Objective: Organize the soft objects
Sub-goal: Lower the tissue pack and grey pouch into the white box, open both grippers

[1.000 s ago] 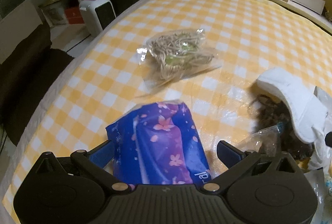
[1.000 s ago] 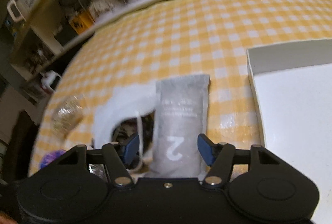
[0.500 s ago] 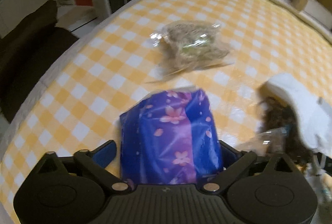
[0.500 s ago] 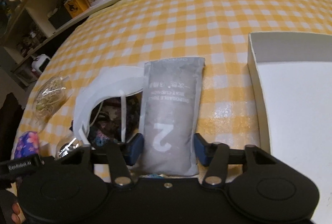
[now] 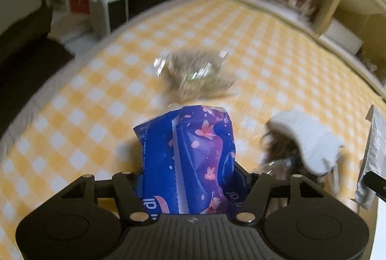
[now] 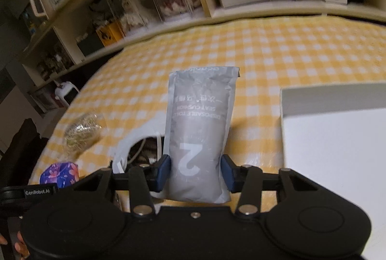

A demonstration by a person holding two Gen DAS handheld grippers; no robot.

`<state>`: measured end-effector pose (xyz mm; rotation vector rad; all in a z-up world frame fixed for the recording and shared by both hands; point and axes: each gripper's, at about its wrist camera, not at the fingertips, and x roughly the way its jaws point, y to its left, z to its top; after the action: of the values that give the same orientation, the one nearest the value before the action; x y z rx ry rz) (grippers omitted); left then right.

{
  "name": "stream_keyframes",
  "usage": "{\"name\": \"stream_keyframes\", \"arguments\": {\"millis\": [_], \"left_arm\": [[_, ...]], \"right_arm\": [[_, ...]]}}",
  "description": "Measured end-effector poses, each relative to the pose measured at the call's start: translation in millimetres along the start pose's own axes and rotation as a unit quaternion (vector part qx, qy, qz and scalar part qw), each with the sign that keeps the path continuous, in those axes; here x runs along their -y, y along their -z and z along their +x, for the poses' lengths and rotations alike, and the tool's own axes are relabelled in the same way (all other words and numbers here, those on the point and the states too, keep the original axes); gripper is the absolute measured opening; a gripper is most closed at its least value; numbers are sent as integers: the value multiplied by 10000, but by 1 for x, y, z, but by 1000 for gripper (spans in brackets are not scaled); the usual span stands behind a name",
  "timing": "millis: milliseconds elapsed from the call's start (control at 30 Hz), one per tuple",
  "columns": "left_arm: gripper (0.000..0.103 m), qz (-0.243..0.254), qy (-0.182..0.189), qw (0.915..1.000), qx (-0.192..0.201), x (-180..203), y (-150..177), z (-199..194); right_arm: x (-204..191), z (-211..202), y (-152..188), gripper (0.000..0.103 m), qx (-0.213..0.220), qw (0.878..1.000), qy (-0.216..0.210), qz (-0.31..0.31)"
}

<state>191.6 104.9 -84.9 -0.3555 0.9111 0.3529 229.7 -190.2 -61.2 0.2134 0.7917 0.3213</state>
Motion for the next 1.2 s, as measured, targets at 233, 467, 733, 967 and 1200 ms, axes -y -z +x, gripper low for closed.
{"name": "stream_keyframes", "arguments": {"millis": [233, 467, 733, 967, 1200], "left_arm": [[66, 581, 450, 9932, 908, 22, -11, -42], [66, 1009, 1015, 9819, 1240, 58, -8, -80], [66, 1480, 1796, 9662, 1111, 135, 8, -103], [66, 1821, 2324, 9534, 617, 210, 32, -94], [66, 2007, 2615, 9441, 96, 276, 61, -55]], "right_arm": [[4, -40, -10, 47, 389, 9991, -182, -23], [20, -89, -17, 47, 687, 9975, -100, -127], [60, -134, -17, 48, 815, 9956, 417, -180], [111, -148, -6, 48, 724, 9941, 785, -193], [151, -131, 1, 48, 378, 9947, 943, 161]]}}
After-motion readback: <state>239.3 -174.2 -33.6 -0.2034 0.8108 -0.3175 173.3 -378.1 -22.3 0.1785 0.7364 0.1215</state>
